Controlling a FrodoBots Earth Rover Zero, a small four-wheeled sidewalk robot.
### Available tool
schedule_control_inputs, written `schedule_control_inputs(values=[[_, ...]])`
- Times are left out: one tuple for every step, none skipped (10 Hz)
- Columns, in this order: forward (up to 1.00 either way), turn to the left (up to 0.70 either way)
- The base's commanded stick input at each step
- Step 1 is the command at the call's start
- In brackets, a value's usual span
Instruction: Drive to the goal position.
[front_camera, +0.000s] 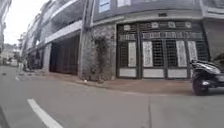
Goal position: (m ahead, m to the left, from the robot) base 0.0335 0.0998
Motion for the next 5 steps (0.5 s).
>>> schedule_control_inputs(values=[[0.0, -1.0], [0.0, -1.0], [0.0, -1.0], [0.0, -1.0], [0.0, -1.0]])
